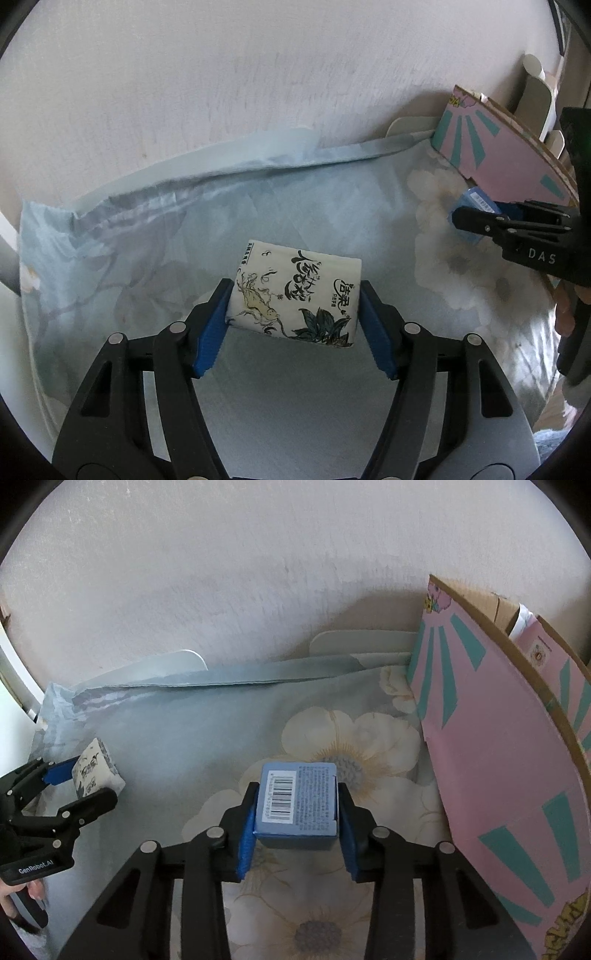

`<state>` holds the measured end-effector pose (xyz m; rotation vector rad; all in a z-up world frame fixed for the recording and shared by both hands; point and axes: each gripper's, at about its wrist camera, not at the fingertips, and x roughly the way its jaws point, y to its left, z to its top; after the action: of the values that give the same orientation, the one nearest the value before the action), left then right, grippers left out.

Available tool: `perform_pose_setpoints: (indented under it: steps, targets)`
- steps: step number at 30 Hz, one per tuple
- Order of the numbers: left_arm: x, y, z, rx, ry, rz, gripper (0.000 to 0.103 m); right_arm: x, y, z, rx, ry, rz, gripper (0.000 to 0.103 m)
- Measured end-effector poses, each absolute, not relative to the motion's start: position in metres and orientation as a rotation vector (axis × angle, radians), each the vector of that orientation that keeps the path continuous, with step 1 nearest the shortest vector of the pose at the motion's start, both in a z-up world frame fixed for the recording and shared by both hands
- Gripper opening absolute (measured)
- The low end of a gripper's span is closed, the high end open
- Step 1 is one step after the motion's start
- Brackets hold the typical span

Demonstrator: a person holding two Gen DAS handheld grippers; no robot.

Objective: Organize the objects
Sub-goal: 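Carry tissue pack and blue box with both tools over cardboard box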

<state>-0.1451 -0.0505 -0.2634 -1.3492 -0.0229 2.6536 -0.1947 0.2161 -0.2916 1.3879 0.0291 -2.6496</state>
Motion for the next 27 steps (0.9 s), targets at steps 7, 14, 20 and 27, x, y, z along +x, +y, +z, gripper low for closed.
perform_pose_setpoints:
  steps: [7,14,20,27]
  targets:
    - [-0.146,-0.05,-0.235,-1.333,-0.046,2.666,0.063,-0.19,0.216,-0.268,1.35,0.013,-2.639,0.034]
    - [-0.159,-0.041,-0.186,-1.304,-0.074,2.702,0.063,-0.182,0.22,-0.218,1.267,-0.018,-2.618,0.034]
    - [-0.173,-0.026,-0.14,-1.238,-0.055,2.718,0.063,-0.182,0.232,-0.17,1.18,-0.057,-2.618,0.034]
    - [-0.201,0.006,-0.094,-1.149,-0.06,2.699,0.063,-0.18,0.273,-0.13,1.135,-0.101,-2.665,0.034]
